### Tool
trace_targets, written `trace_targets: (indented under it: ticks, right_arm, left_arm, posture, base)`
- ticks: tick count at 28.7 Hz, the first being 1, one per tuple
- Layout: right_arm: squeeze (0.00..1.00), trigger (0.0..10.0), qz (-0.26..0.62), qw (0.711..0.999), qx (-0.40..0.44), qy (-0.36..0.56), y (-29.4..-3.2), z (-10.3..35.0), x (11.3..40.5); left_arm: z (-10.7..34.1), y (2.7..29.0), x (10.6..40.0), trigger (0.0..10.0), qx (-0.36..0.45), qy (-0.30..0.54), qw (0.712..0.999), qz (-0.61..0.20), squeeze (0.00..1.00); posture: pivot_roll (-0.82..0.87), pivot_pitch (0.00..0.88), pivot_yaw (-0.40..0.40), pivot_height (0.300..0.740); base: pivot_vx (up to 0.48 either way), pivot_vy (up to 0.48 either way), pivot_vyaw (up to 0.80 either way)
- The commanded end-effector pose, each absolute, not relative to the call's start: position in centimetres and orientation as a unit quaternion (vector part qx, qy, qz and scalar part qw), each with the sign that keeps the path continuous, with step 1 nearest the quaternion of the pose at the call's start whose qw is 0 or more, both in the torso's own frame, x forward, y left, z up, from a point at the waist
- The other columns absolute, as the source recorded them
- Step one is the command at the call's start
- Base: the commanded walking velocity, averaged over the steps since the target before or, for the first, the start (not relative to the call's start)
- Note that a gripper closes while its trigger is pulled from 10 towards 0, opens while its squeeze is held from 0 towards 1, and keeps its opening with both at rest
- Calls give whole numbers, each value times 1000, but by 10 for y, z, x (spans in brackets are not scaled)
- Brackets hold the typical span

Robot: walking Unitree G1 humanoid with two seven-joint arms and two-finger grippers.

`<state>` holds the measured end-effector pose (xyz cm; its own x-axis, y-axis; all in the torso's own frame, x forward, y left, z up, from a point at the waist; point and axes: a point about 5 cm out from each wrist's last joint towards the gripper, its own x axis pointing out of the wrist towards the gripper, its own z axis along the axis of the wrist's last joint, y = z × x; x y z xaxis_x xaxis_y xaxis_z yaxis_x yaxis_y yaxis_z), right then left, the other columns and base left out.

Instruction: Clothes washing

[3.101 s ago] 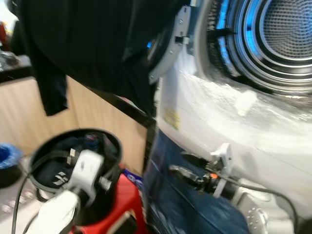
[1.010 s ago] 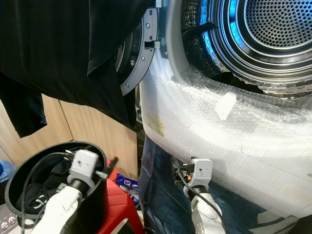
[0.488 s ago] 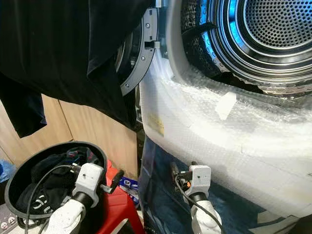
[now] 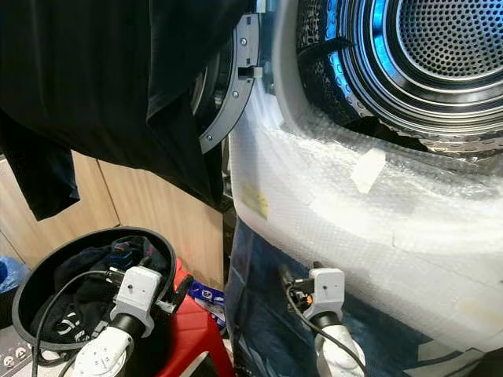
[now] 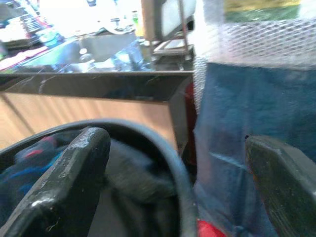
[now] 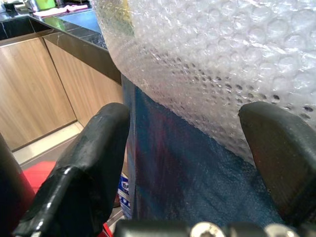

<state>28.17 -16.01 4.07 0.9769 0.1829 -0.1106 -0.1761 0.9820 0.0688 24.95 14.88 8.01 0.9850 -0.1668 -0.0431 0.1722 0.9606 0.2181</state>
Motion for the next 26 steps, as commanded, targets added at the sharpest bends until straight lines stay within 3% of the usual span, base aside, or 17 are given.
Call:
trace_targets:
  ticks: [1,12,17,18,19,20,26]
  right_arm:
    - [0,10000,89,994,28,57,-163,42,284]
    - [0,10000,83,995,9,48,-184,49,286]
    - [0,10000,82,995,8,48,-187,50,286]
    - [0,10000,81,996,9,48,-188,51,287]
    - [0,10000,81,996,9,47,-188,51,287]
    - [0,10000,80,996,10,47,-188,51,287]
    - [0,10000,86,995,15,44,-188,52,283]
  left_arm:
    - [86,152,249,10000,115,-2,991,-70,0]
    - [86,183,251,10000,87,11,996,-10,0]
    - [87,185,252,10000,78,14,997,-6,0]
    - [86,183,252,10000,64,17,998,-17,369]
    - [86,182,252,10000,57,17,998,-23,369]
    - [86,182,252,10000,58,17,998,-23,1000]
    - [85,184,252,10000,51,25,998,-22,1000]
  posture:
    - [72,0,-39,740]
    - [72,0,-45,740]
    - [65,0,-44,740]
    - [62,0,-44,740]
    - [62,0,-44,740]
    - [60,0,-44,740]
    - [47,0,-40,740]
  base:
    - [0,0,0]
    - [0,0,0]
    - [0,0,0]
    - [0,0,0]
    - [0,0,0]
    - [0,0,0]
    - [0,0,0]
